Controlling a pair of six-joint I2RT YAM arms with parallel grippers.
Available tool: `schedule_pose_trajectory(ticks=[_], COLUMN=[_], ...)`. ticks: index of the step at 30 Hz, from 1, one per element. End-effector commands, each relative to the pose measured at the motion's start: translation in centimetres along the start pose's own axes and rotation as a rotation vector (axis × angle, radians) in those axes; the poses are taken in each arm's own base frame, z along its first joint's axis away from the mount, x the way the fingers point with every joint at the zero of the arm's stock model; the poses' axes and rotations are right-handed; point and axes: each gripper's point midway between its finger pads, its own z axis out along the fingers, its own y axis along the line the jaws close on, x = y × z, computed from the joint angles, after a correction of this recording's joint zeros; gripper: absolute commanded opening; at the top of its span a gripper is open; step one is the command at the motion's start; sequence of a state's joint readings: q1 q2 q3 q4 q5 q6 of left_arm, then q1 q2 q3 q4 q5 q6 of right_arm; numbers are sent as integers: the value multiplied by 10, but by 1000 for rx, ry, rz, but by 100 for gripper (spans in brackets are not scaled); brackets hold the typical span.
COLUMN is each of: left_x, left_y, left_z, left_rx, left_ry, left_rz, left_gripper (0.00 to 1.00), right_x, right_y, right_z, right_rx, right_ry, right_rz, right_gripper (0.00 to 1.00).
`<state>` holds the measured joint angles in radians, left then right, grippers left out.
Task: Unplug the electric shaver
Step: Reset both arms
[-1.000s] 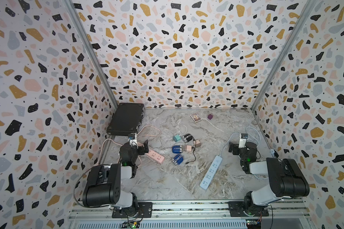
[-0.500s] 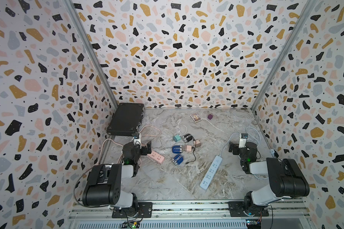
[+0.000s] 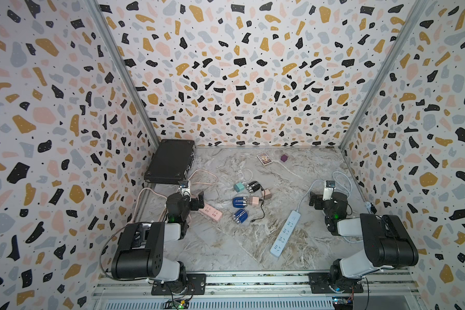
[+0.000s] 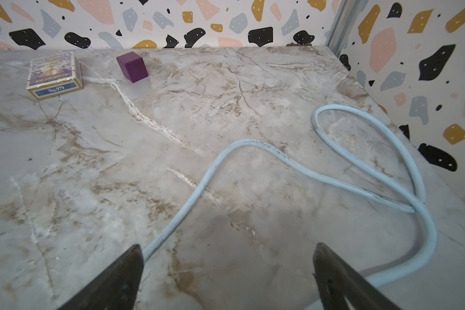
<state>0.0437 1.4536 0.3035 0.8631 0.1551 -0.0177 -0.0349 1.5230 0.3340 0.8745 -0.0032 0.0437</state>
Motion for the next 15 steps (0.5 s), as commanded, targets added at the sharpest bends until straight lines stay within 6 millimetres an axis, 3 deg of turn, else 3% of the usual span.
schedule_pose_trajectory(ticks=[1,6,7,8,9,10,11,12,13,14,15], left_x=[-15,-14,-14,-14,-15,-14,-14,-15,-15,-15,-14], left_y=[1,1,1,1,0,1,0,1,1,1,1], left_z=[-1,0,0,0,0,0,0,0,0,0,0], left_rx=[-5,-5,-4,-4,-3,-4,-3,-5,-5,-5,-5], left_ry=[-44,-42,-42,-42,-44,-42,-43,-43,-43,-42,-41], left_rz=[17,17,17,16,17,17,18,17,16,17,17], left_gripper=[100,100,100,94,70,50,19,21,56,99,100], right_x=[-13,-13,-13,-13,-13,-13,-13,-13,-13,-13,-13], right_y=[0,-1,-1,-1,-1,-1,-1,-1,-1,-1,-1], right_z=[2,2,2,2,2,2,2,2,2,2,2], right_rx=[3,5,5,5,5,4,5,5,5,4,4], right_ry=[-31,-31,-32,-32,-30,-30,-31,-30,-30,-31,-32], right_rz=[-6,-6,-6,-6,-5,-6,-5,-6,-5,-5,-5], right_gripper=[100,99,96,73,42,25,18,35,58,73,74])
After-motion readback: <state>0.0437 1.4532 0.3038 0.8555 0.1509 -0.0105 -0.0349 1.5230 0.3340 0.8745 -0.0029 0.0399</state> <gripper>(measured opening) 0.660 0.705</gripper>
